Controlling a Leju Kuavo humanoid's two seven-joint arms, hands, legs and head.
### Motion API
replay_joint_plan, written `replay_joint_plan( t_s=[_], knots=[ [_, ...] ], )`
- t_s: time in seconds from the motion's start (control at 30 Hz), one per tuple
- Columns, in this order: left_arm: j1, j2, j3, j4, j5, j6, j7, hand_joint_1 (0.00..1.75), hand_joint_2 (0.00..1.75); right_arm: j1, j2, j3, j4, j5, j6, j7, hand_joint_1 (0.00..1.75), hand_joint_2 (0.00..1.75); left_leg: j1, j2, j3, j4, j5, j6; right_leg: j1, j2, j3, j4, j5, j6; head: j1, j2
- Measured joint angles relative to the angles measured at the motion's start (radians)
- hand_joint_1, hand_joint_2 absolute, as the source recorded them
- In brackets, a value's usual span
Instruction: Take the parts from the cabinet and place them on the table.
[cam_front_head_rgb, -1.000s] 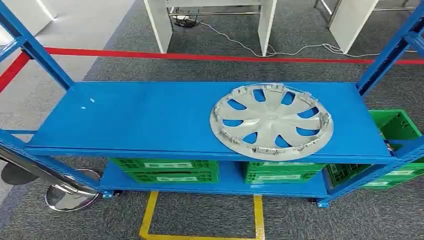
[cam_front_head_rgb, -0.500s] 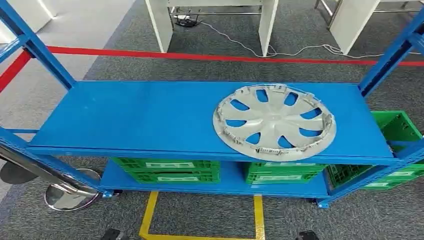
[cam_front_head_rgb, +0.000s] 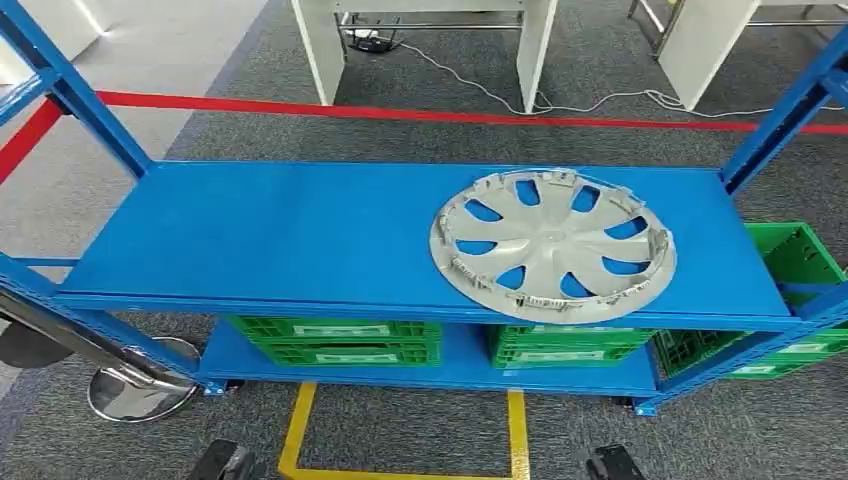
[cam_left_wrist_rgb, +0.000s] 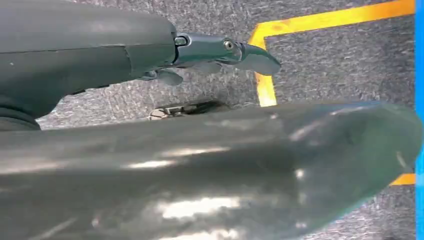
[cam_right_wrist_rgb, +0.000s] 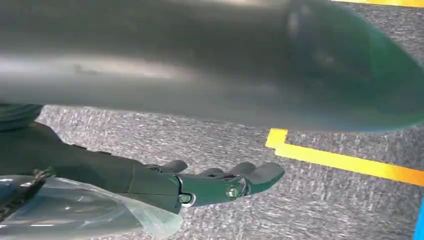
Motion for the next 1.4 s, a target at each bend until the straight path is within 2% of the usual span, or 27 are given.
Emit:
replay_joint_plan(
  t_s=[1.4],
  knots=[
    [0.088,-0.217,0.750,0.256,-0.690,-0.313,0.186,0.00,0.00,0.088,0.262,-0.748,0.328,0.764,0.342,0.188,0.00,0.00,0.000,0.000,-0.001,0.000,-0.002,0.002,0.000,0.001,0.001,-0.002,0.000,0.001,0.000,0.000]
  ],
)
